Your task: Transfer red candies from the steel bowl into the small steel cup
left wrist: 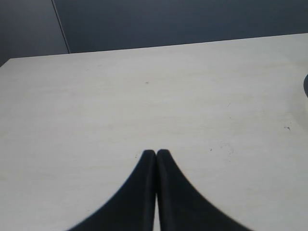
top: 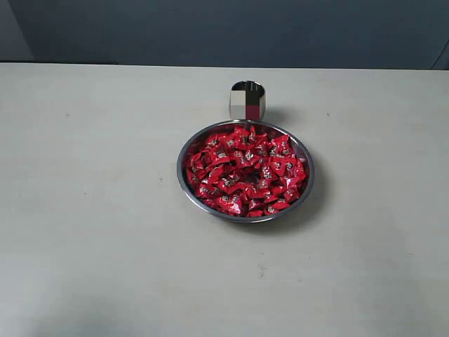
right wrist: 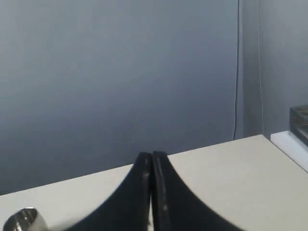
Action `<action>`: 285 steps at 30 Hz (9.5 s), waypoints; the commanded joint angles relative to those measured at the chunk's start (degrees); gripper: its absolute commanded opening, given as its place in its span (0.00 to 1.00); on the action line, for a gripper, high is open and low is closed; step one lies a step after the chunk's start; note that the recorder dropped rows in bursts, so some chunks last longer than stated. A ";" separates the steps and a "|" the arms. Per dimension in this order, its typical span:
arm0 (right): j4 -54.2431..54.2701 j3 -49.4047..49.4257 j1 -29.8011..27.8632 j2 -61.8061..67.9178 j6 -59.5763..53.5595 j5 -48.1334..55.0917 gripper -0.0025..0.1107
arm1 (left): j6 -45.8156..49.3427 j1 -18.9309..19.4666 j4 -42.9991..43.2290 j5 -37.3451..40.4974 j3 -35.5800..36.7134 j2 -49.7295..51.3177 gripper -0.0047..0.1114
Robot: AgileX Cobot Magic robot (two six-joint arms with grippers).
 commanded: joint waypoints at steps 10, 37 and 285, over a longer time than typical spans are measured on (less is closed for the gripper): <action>20.19 -4.65 -0.18 14.18 -17.71 22.63 0.02 | -0.20 0.12 0.11 -0.61 -0.48 -0.27 0.04; 38.19 -35.40 25.07 66.95 -48.96 36.64 0.29 | -0.20 0.12 0.11 -0.74 -0.48 -0.27 0.04; 13.36 -67.04 35.02 93.28 -20.75 43.29 0.32 | -0.20 0.12 0.11 -0.74 -0.48 -0.27 0.04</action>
